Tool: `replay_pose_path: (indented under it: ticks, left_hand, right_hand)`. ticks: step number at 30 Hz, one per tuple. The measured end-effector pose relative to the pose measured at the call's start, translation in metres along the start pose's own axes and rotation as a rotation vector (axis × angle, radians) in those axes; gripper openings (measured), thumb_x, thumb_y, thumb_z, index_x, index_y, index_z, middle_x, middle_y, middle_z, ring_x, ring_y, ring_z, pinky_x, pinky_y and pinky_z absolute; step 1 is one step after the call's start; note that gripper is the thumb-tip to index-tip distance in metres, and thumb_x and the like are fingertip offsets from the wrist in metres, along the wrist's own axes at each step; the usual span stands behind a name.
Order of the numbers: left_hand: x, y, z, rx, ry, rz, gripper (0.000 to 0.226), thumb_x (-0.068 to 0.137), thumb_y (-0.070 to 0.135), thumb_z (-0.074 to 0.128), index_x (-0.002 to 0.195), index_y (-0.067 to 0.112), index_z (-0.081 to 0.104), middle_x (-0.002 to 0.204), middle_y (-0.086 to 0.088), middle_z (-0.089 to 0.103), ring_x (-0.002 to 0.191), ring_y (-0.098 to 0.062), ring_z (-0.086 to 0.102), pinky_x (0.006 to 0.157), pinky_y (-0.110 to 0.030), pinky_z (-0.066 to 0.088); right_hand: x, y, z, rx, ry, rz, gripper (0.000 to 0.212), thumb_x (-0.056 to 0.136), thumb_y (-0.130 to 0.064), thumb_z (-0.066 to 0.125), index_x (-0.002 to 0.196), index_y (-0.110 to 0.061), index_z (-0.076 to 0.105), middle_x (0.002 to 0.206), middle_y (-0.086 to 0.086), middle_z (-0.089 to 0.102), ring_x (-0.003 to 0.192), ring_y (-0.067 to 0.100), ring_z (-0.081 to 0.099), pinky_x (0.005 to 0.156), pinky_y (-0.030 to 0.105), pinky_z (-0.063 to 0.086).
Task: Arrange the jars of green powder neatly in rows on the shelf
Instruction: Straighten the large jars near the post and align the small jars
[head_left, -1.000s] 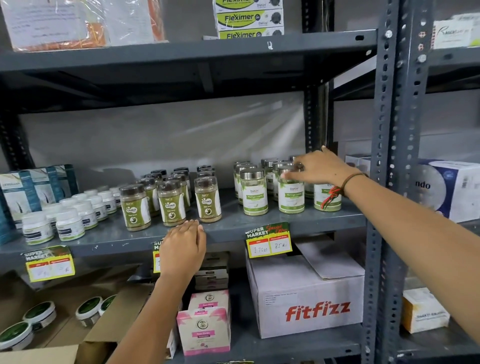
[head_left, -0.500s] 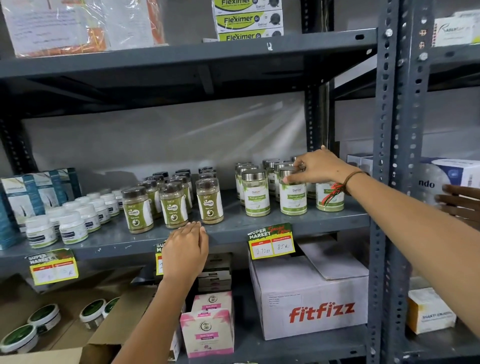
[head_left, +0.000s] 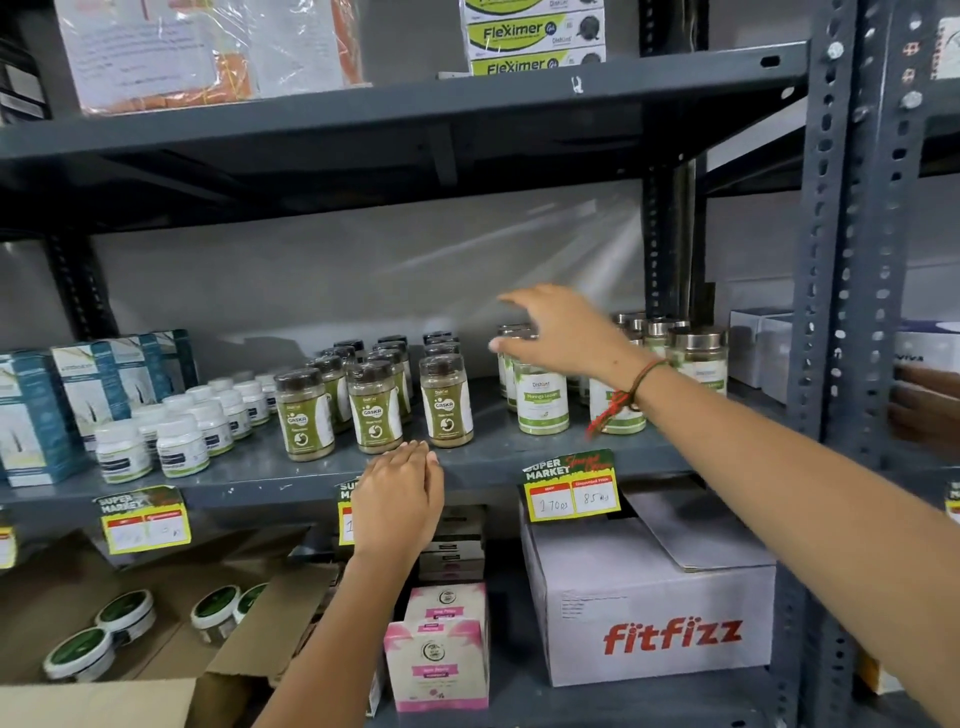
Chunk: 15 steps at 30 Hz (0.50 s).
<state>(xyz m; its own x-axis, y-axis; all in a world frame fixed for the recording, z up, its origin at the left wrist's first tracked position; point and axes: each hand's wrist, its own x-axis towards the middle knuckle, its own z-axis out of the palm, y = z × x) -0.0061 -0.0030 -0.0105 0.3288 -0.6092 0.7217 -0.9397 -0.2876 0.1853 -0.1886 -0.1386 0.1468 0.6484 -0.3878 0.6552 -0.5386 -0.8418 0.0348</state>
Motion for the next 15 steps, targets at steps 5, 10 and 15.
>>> replay_pose_path:
  ticks: [5, 10, 15]
  left_hand:
    - [0.002, 0.0, 0.002, 0.006, 0.005, 0.003, 0.038, 0.096, 0.031, 0.04, 0.112, 0.011, 0.069, 0.115, -0.005, 0.07, 0.108, -0.02, 0.063, 0.095, -0.035, 0.048]
    - [0.002, -0.003, 0.003, 0.011, 0.019, 0.024, 0.037, 0.095, 0.029, 0.041, 0.11, 0.01, 0.069, 0.113, -0.005, 0.071, 0.105, -0.021, 0.064, 0.093, -0.034, 0.048]
    - [0.003, -0.003, 0.002, 0.005, 0.026, 0.039, 0.036, 0.095, 0.028, 0.042, 0.108, 0.009, 0.07, 0.11, -0.006, 0.072, 0.102, -0.021, 0.065, 0.091, -0.034, 0.049]
  right_hand:
    - [0.026, -0.047, 0.036, 0.047, -0.174, -0.044, 0.07, 0.084, -0.057, 0.059, 0.14, -0.016, 0.048, 0.137, 0.012, 0.057, 0.124, 0.03, 0.054, 0.101, 0.042, 0.046]
    - [0.036, -0.062, 0.059, 0.087, -0.249, 0.015, 0.082, 0.079, -0.06, 0.064, 0.144, -0.013, 0.043, 0.145, 0.012, 0.05, 0.129, 0.033, 0.05, 0.104, 0.045, 0.043]
    - [0.038, -0.062, 0.066, 0.105, -0.213, 0.03, 0.075, 0.079, -0.053, 0.069, 0.14, -0.014, 0.049, 0.138, 0.011, 0.055, 0.125, 0.03, 0.053, 0.101, 0.041, 0.041]
